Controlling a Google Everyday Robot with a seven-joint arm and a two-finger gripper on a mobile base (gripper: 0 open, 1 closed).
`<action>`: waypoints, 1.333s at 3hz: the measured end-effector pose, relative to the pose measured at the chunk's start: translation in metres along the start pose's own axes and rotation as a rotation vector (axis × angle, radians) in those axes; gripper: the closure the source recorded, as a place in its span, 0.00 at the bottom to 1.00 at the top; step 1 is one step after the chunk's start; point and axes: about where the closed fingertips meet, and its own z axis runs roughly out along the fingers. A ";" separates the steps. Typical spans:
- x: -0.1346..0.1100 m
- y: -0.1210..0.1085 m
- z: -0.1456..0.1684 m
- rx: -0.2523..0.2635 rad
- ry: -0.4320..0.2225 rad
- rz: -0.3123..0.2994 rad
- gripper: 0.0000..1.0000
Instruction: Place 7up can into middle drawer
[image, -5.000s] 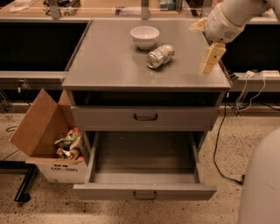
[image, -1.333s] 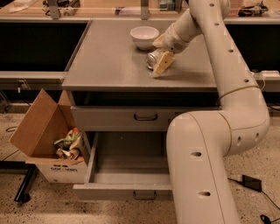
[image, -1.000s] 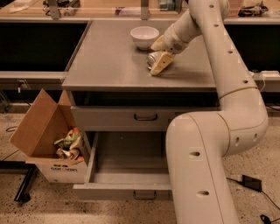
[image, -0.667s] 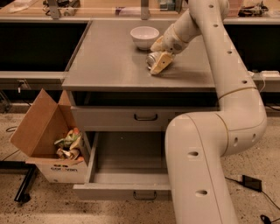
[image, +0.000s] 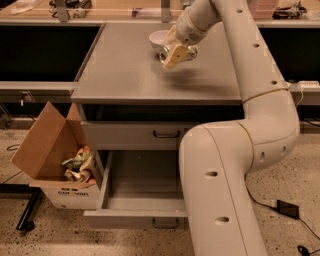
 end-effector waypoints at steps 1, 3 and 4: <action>-0.025 -0.008 -0.018 0.038 -0.015 -0.022 1.00; -0.024 -0.007 -0.013 0.026 0.005 0.014 1.00; -0.030 -0.003 -0.016 0.011 0.017 0.061 1.00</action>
Offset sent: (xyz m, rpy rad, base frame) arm -0.0036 0.0091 0.0266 0.0112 -0.0383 0.0033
